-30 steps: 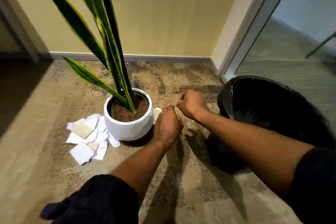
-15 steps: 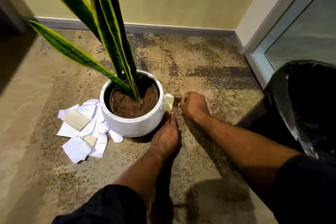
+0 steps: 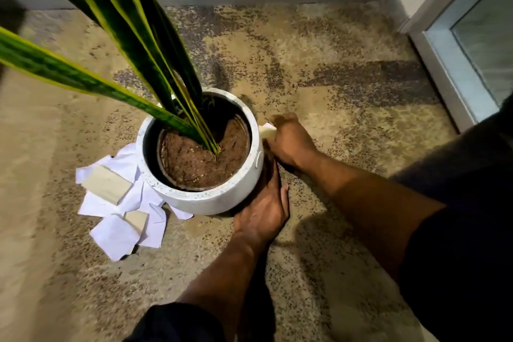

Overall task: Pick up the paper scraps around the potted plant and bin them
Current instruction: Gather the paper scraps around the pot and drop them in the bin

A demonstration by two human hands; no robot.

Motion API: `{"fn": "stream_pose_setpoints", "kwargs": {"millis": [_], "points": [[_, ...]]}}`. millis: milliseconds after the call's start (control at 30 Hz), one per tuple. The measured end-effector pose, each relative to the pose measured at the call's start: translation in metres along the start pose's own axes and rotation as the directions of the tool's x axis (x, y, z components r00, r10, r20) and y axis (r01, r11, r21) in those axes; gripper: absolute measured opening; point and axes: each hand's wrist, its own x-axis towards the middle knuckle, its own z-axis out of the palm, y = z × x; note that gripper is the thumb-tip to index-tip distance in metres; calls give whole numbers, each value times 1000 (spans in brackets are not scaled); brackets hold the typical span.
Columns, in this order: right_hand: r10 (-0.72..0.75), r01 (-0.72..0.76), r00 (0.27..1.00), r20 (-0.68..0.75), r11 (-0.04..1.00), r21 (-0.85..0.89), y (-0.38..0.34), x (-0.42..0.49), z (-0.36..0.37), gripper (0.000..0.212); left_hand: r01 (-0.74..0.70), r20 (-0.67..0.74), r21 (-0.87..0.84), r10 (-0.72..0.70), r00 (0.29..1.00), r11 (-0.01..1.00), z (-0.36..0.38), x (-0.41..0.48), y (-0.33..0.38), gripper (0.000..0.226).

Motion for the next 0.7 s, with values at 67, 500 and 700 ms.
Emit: {"fn": "stream_pose_setpoints", "kwargs": {"millis": [67, 500, 700], "points": [[-15, 17, 999, 40, 999, -45, -1, 6, -1, 42, 9, 15, -12, -9, 1000, 1000, 3, 3, -2, 72], [-87, 88, 996, 36, 995, -38, 3, 8, 2, 22, 10, 22, 18, -10, 1000, 1000, 5, 1, -2, 69], [-116, 115, 992, 41, 993, 27, 0, 9, 7, 22, 7, 17, 10, -7, 1000, 1000, 8, -2, -2, 67]]}}
